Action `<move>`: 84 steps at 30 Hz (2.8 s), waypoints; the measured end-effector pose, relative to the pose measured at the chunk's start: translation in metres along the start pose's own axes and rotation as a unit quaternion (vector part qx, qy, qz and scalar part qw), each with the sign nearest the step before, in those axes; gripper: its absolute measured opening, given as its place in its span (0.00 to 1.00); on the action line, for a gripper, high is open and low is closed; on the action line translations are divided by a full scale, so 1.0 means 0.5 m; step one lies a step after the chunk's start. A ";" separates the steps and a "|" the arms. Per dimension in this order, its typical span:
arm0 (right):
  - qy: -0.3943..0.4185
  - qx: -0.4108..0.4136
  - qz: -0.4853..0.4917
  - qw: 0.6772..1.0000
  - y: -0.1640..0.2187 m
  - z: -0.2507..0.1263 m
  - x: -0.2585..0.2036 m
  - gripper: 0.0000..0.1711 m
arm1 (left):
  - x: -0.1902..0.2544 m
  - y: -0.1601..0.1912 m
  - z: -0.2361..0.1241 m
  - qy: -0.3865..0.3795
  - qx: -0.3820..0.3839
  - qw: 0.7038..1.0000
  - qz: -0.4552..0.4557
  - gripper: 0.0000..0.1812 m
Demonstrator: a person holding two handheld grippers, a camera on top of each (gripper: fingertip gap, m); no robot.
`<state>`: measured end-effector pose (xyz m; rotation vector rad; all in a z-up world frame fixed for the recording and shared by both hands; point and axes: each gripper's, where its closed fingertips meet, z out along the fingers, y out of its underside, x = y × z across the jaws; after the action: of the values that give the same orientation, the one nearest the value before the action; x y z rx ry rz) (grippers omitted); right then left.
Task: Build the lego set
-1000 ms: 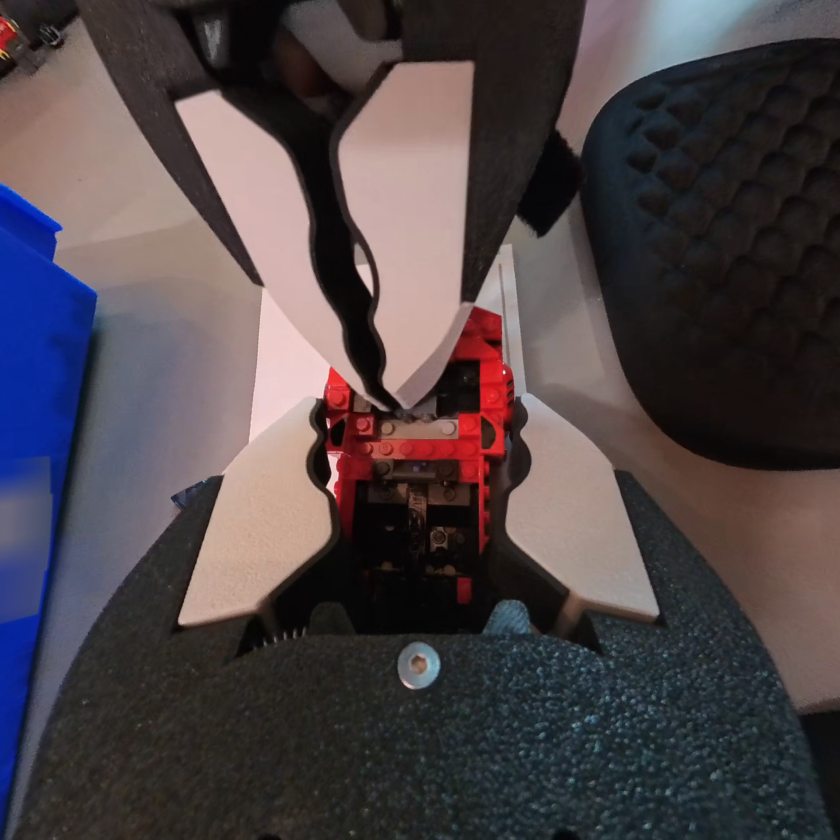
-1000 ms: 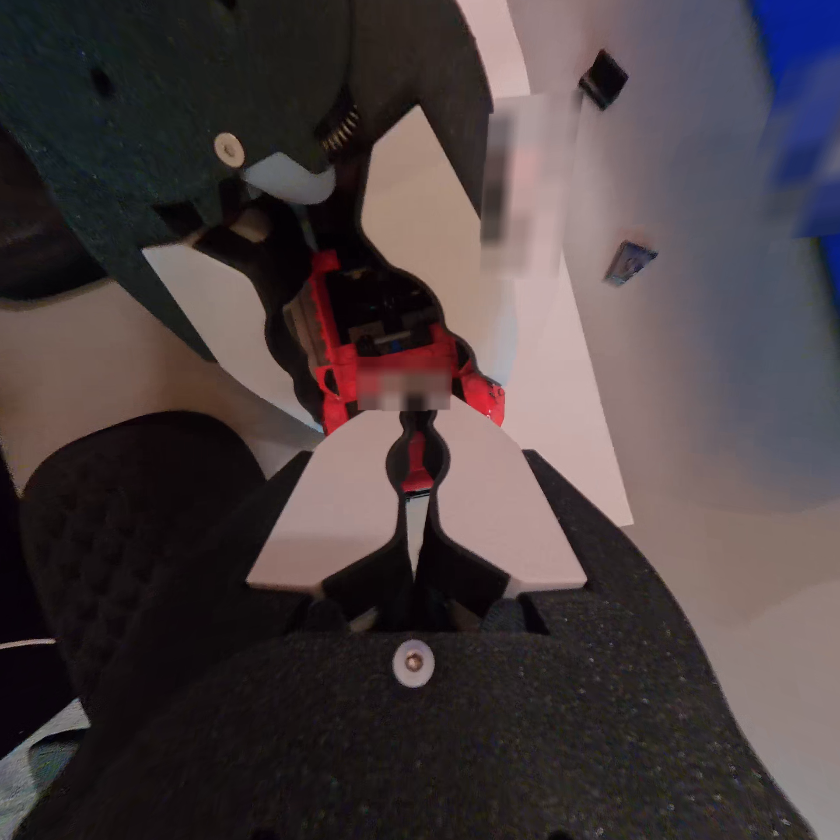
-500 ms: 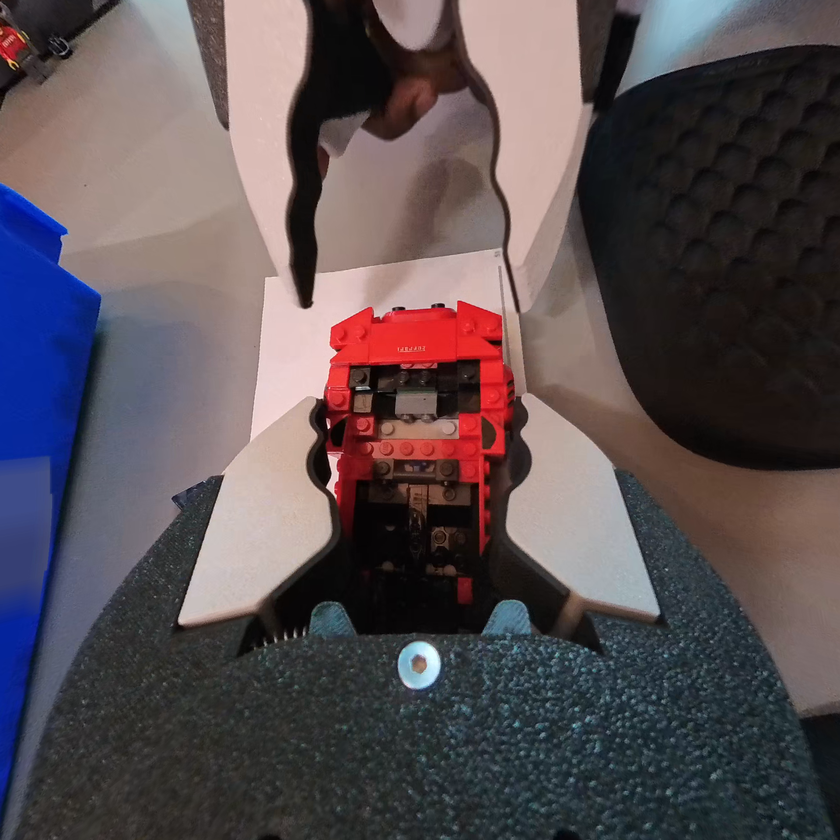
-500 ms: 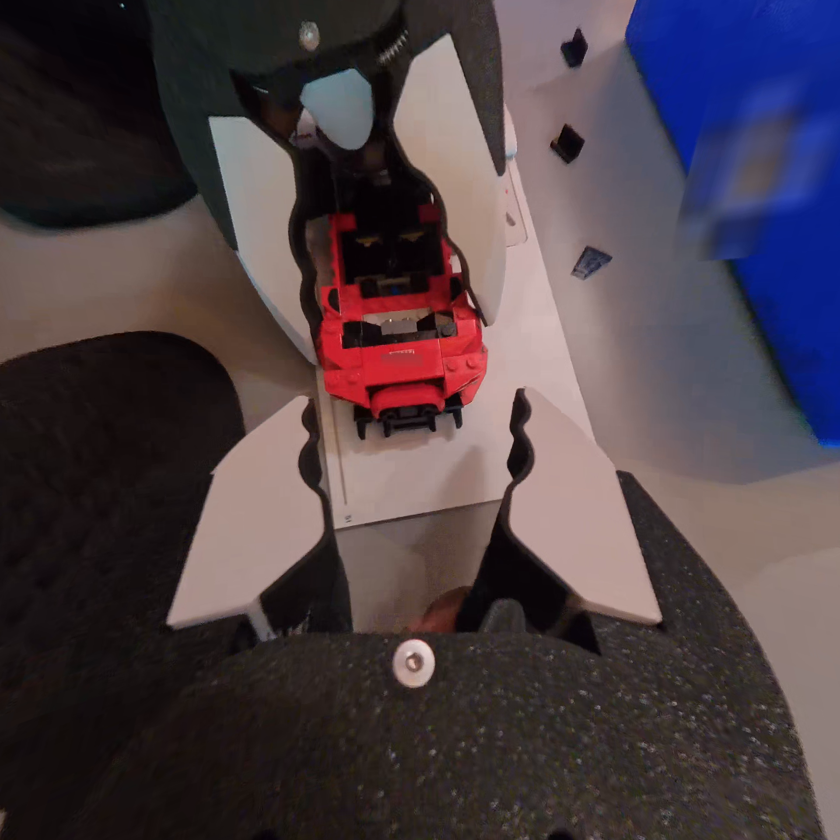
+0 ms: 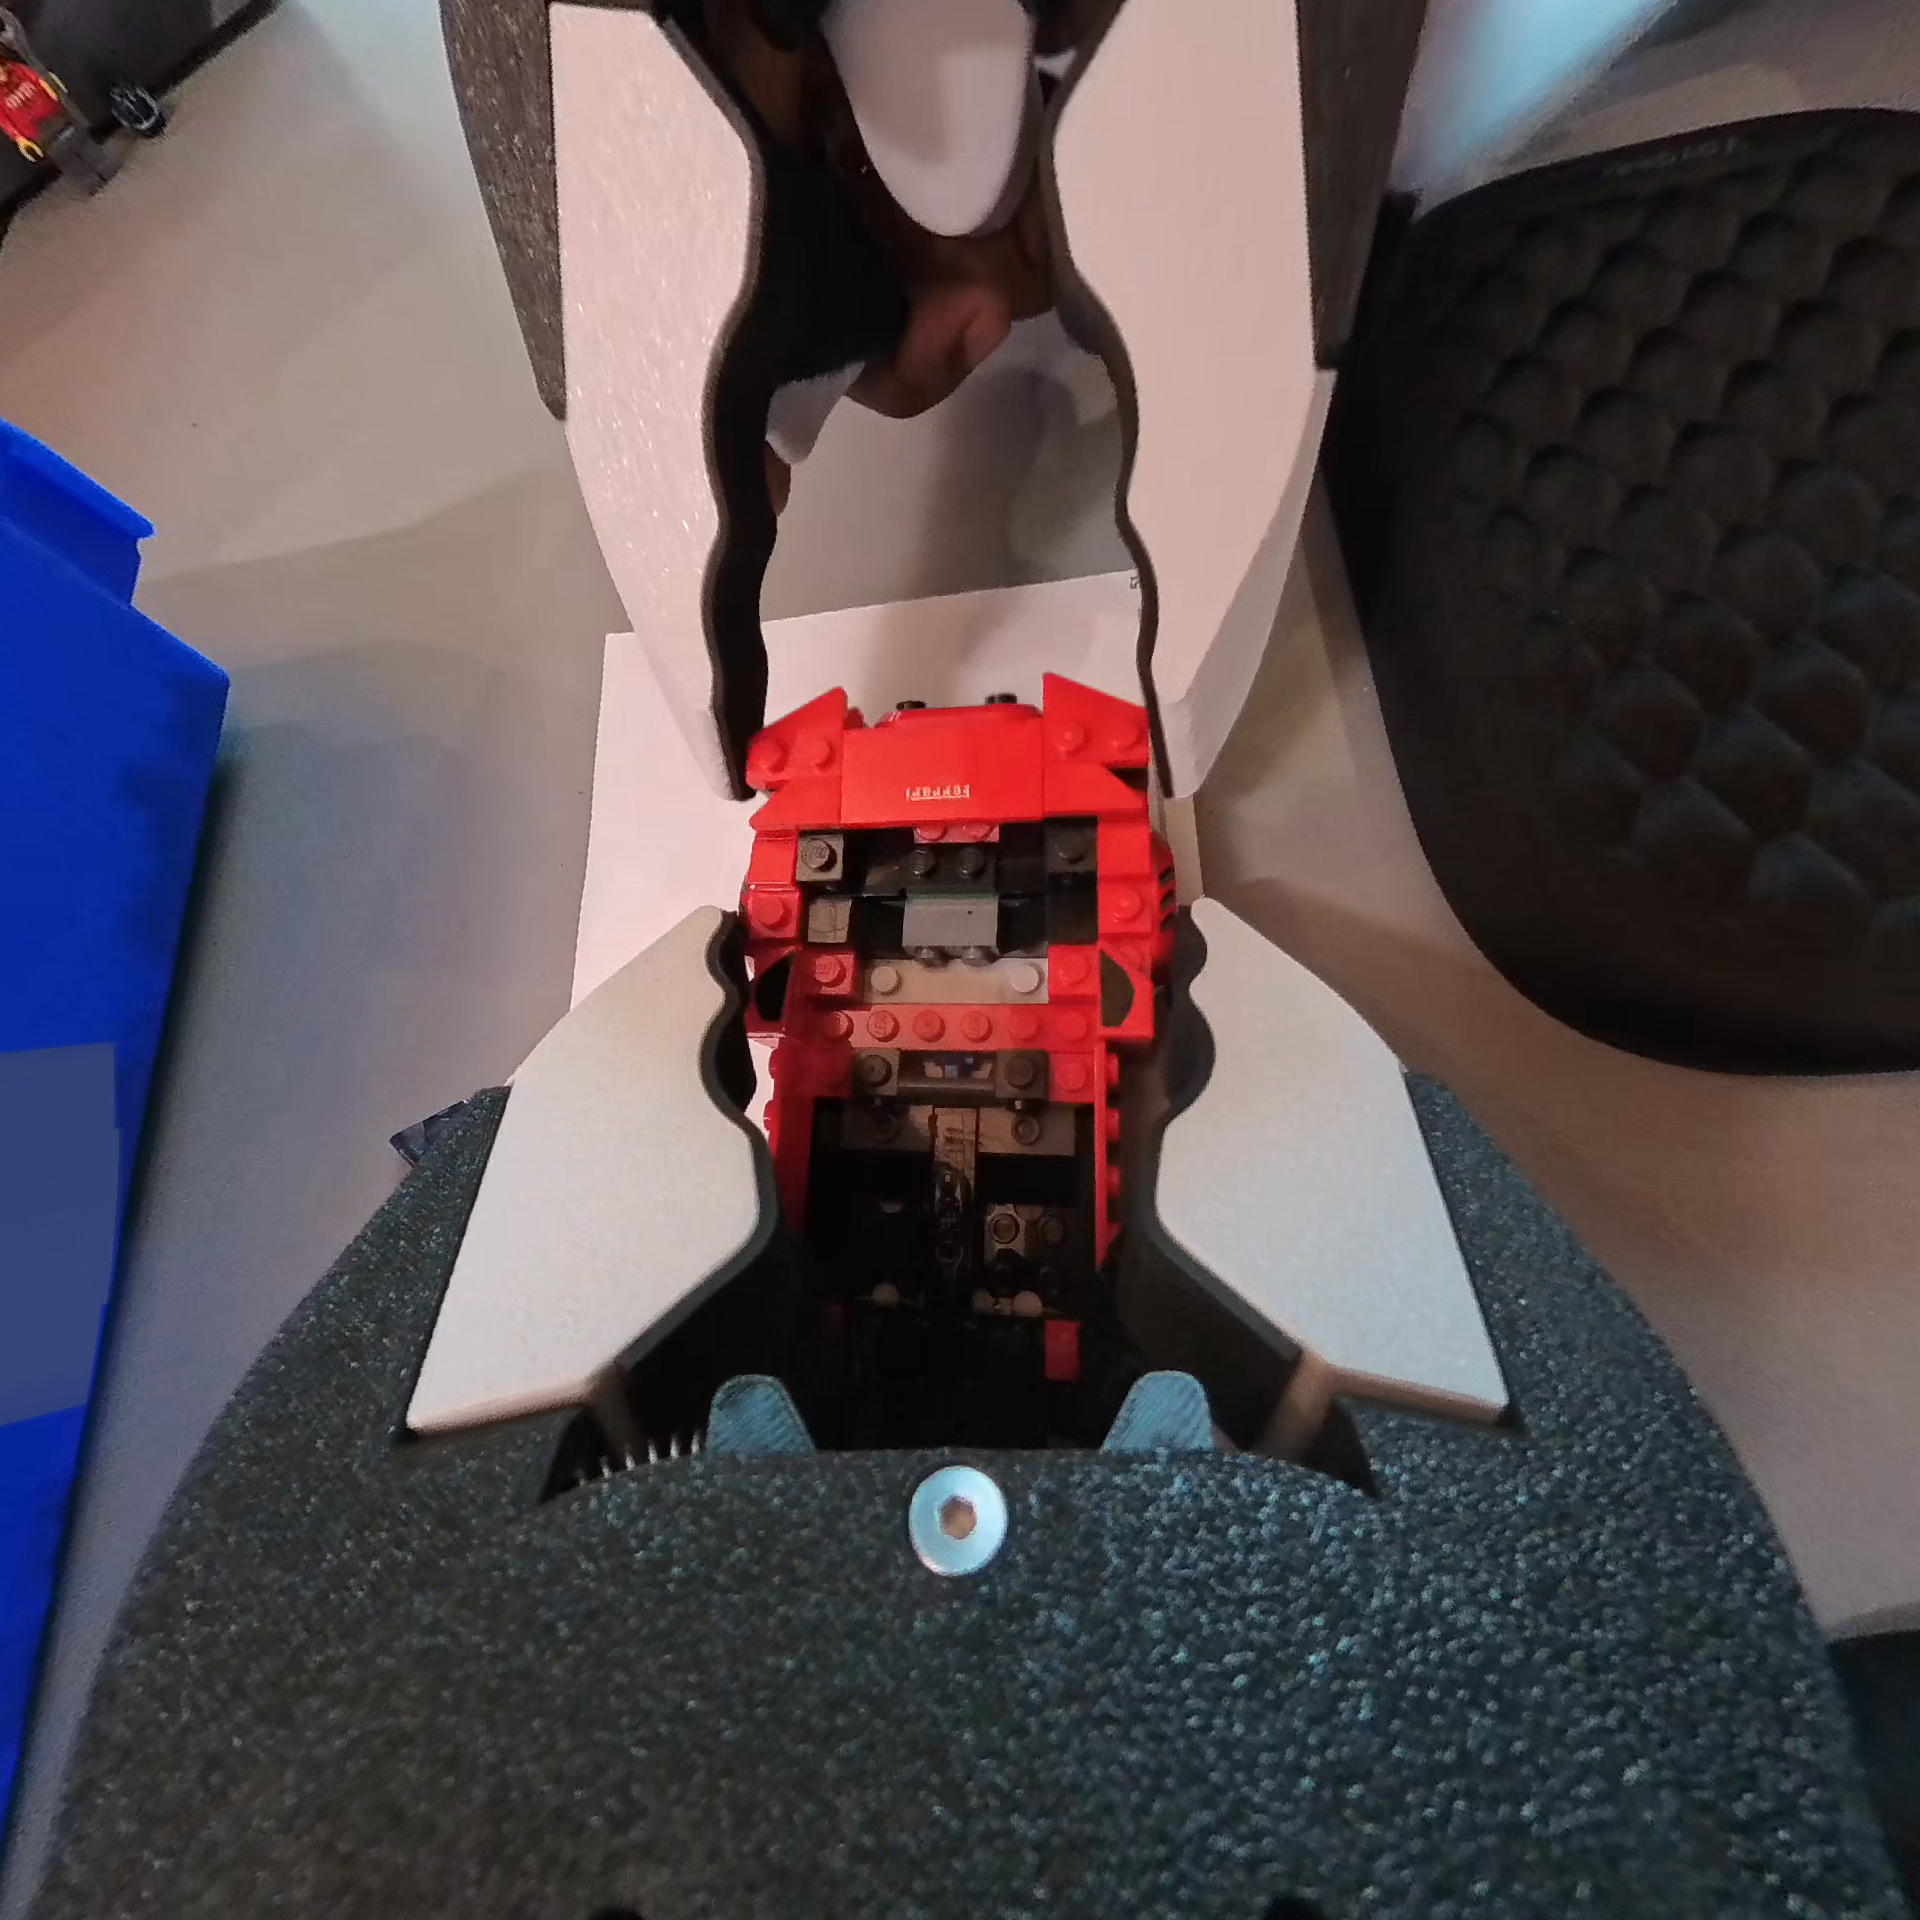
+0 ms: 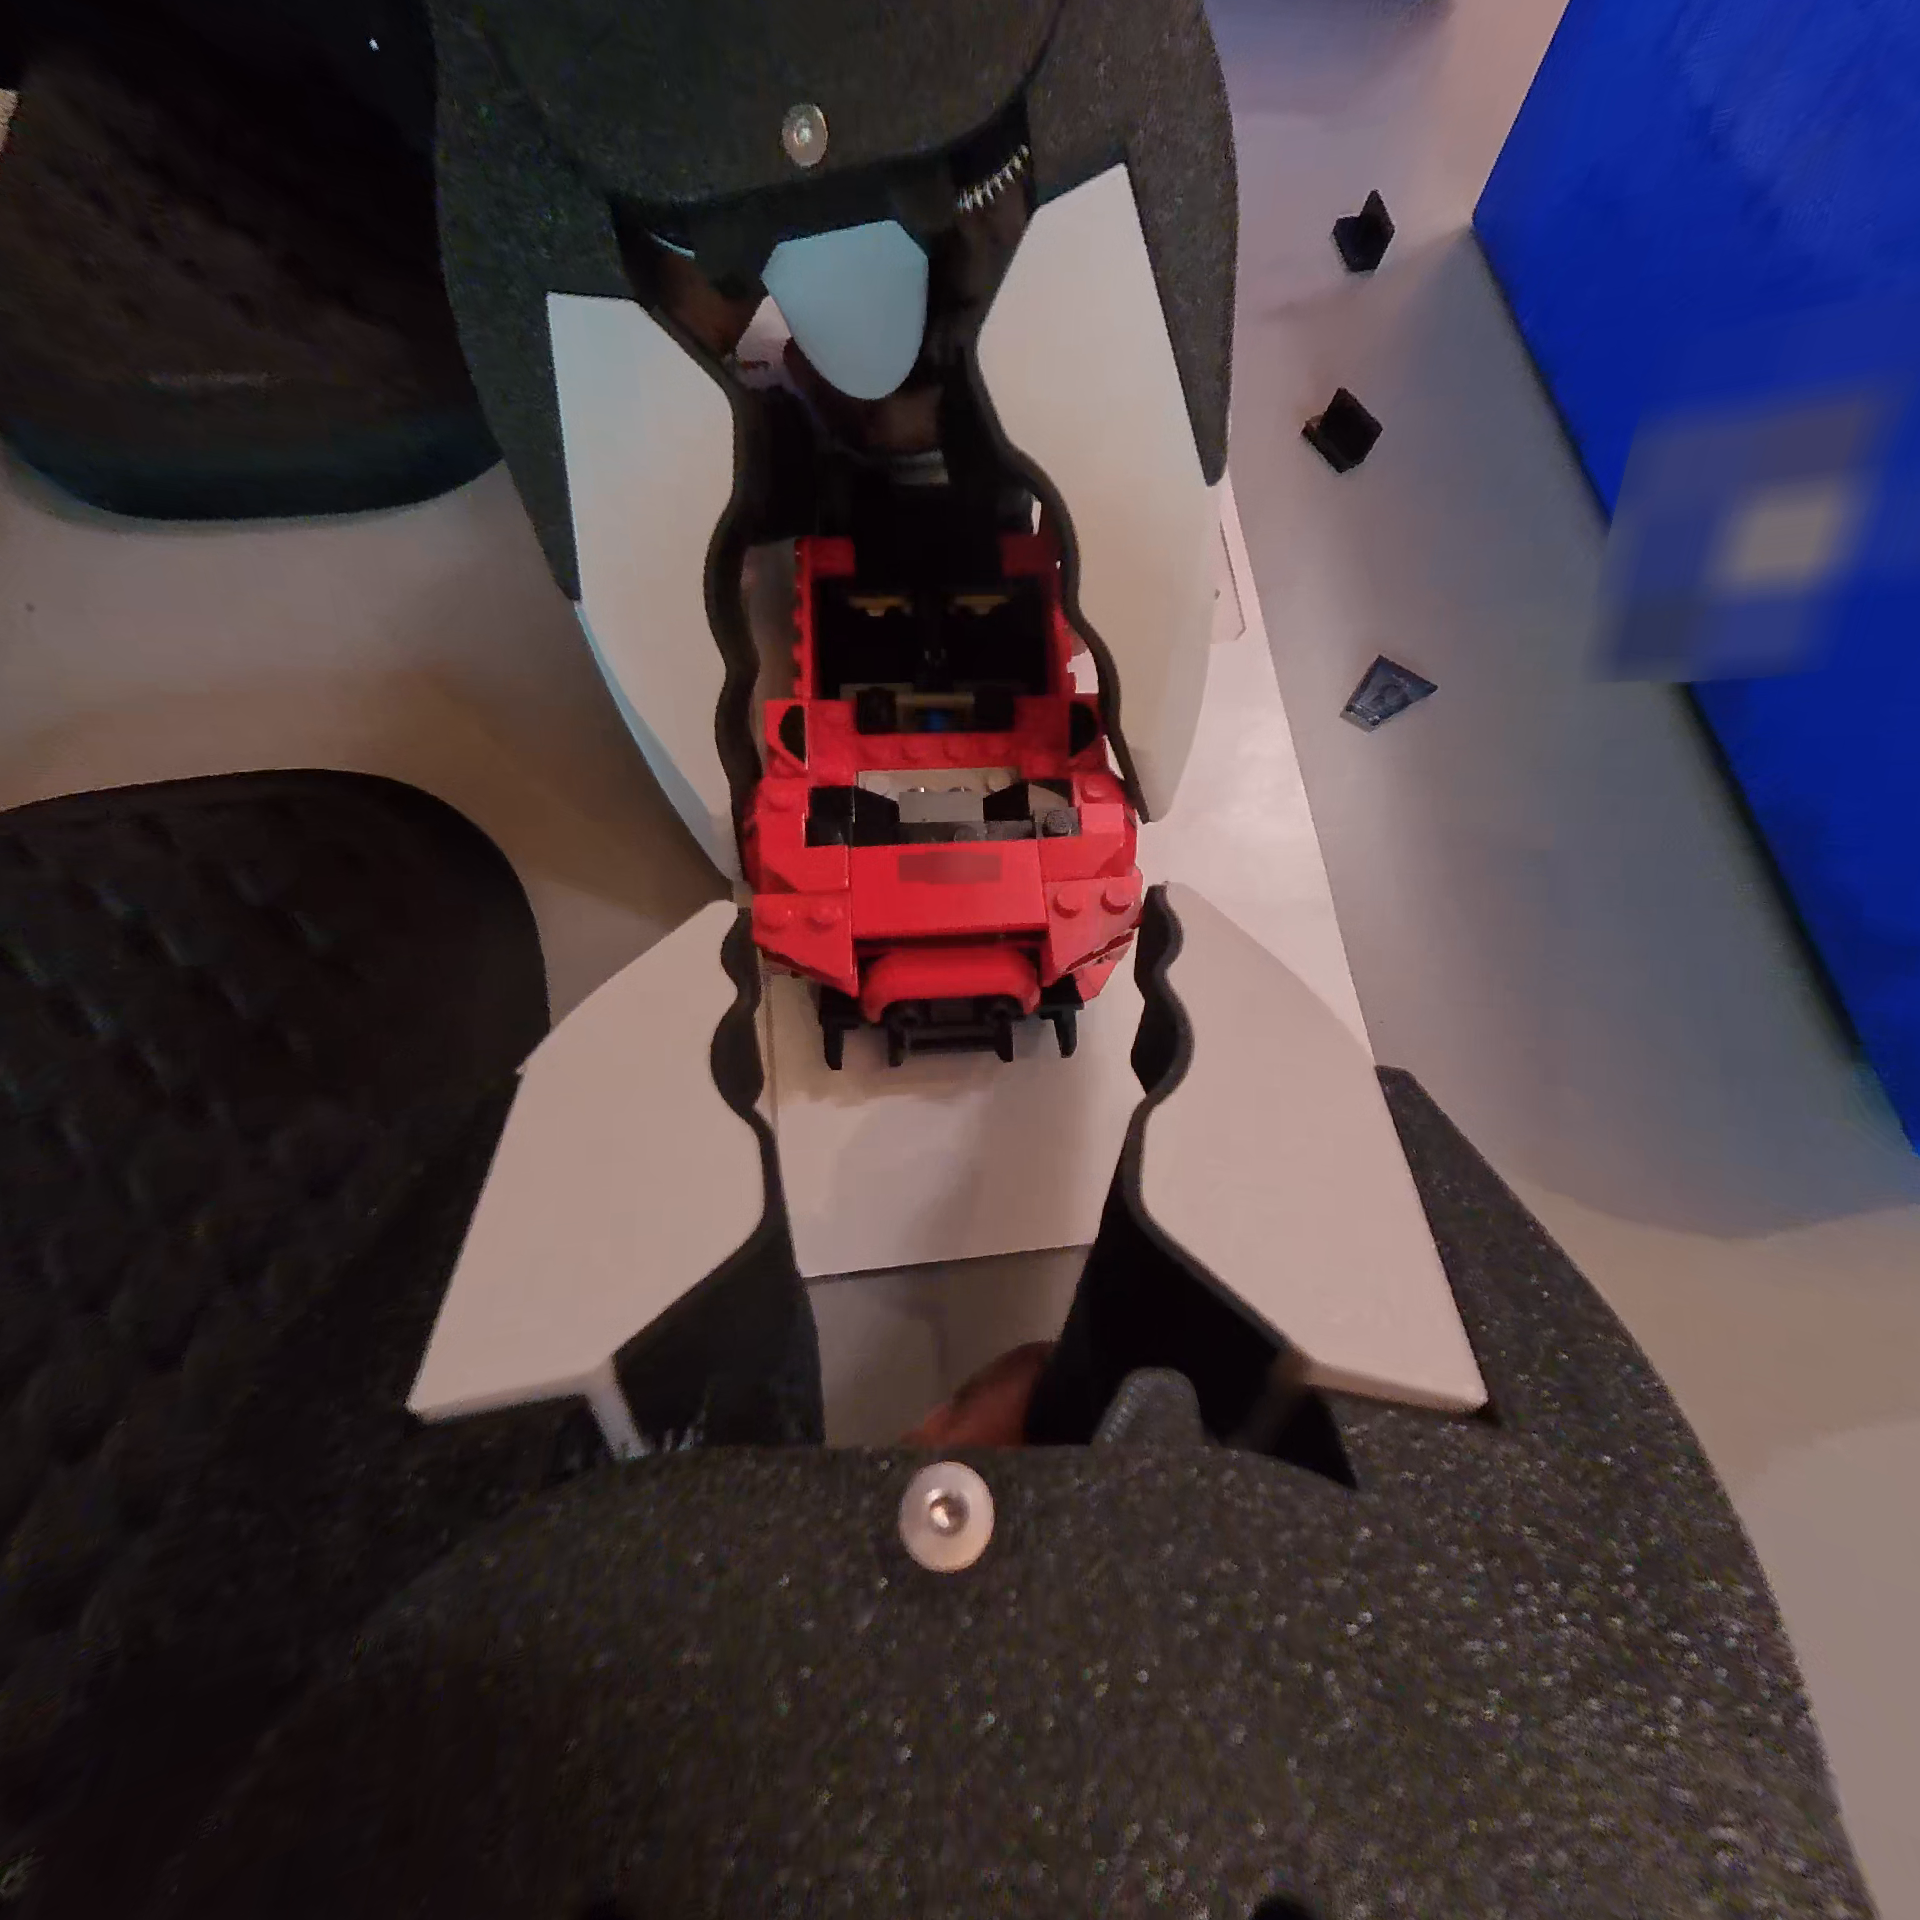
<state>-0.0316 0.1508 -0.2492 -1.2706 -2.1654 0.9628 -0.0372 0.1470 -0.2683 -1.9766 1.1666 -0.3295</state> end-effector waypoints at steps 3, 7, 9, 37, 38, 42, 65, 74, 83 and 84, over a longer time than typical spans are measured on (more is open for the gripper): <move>-0.002 0.004 0.003 1.000 0.000 -0.002 0.000 0.41 | 0.000 0.000 0.000 0.000 0.000 1.000 0.000 0.43; -0.003 0.008 0.002 1.000 0.000 -0.003 0.000 0.41 | 0.000 0.000 0.000 0.000 0.000 1.000 0.000 0.43; -0.004 0.018 0.004 1.000 -0.006 -0.006 0.000 0.41 | 0.000 0.000 0.000 0.000 0.000 1.000 0.000 0.43; 0.024 0.033 0.050 0.998 0.056 -0.071 0.019 0.41 | 0.000 0.000 0.000 0.000 0.001 1.000 0.000 0.43; 0.025 0.031 0.056 0.998 0.064 -0.071 0.021 0.41 | 0.000 0.000 0.000 0.000 0.001 1.000 0.000 0.43; 0.032 0.015 0.064 0.997 0.095 -0.071 0.028 0.41 | 0.000 0.000 0.000 0.000 0.002 1.000 0.000 0.43; 0.028 -0.066 0.052 0.996 0.162 -0.127 0.042 0.41 | 0.000 -0.001 0.001 -0.001 0.003 1.000 0.000 0.42; 0.017 -0.176 0.008 0.984 0.172 -0.126 0.046 0.41 | 0.000 0.000 0.000 -0.001 0.003 1.000 0.001 0.43; 0.035 -0.144 0.018 0.989 0.124 -0.114 0.040 0.47 | 0.000 -0.001 0.000 -0.001 0.004 1.000 0.000 0.43; 0.040 -0.112 0.019 0.993 0.097 -0.109 0.035 0.43 | 0.000 -0.001 0.000 -0.001 0.004 1.000 0.000 0.43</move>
<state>0.0240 0.2010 -0.2495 -1.4308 -2.2424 0.6856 -0.0370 0.1469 -0.2680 -1.9691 1.1627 -0.3311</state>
